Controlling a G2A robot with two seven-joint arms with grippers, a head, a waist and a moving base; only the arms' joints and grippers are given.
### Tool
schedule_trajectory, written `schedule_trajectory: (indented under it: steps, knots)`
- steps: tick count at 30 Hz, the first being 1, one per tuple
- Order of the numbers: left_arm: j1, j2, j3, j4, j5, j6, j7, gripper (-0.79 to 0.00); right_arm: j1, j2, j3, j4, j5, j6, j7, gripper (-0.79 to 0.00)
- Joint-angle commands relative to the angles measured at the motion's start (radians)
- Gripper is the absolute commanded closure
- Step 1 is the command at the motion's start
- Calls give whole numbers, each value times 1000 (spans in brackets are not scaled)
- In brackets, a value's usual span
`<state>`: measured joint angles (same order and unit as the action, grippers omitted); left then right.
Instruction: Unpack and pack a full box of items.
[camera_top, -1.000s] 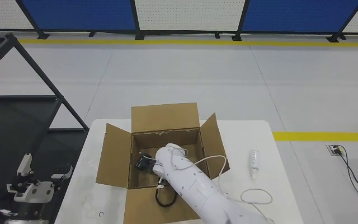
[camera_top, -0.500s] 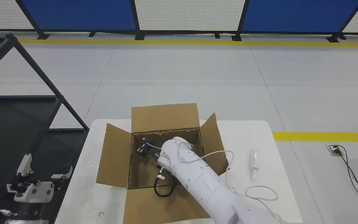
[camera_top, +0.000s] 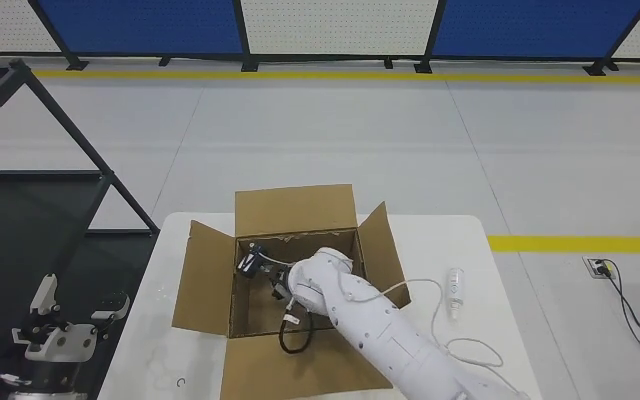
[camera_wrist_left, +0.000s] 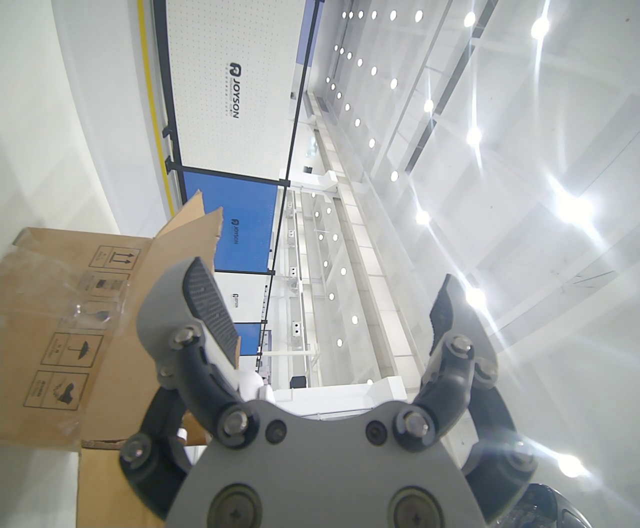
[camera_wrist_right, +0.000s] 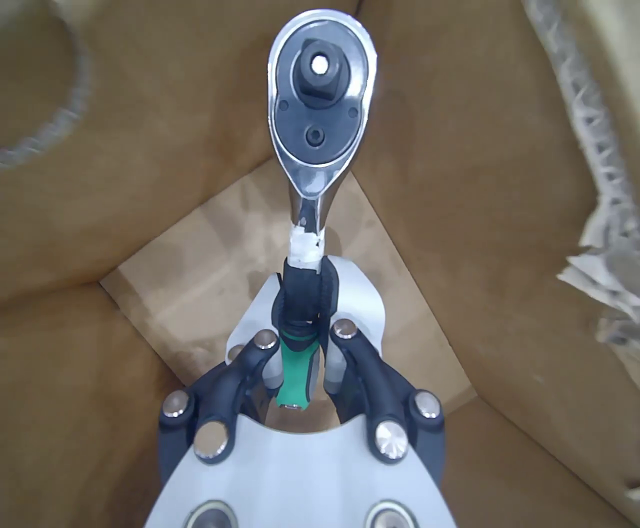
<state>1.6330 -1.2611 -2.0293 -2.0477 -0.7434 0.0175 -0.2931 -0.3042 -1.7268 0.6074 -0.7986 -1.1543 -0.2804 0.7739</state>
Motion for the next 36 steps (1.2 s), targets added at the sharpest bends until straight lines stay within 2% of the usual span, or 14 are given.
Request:
schedule_trajectory:
  steps: [1,5,8,20,23,28,36]
  knots:
    - [0,0,0,0,0,0,0,-785,-109,64,73,-268,-82,23,89,0]
    - [0,0,0,0,0,0,0,-785,-348,160,240,-680,-205,-32,209,0]
    - [0,0,0,0,0,0,0,-785,-463,194,322,-835,-261,-61,232,0]
    - [0,0,0,0,0,0,0,-785,-477,197,330,-852,-284,-51,242,0]
    - [0,0,0,0,0,0,0,-785,-494,198,331,-857,-268,-50,208,0]
    - [0,0,0,0,0,0,0,-785,-526,202,365,-1003,-223,-48,160,0]
    - [0,0,0,0,0,0,0,-785,-680,227,514,-1354,-167,-19,88,0]
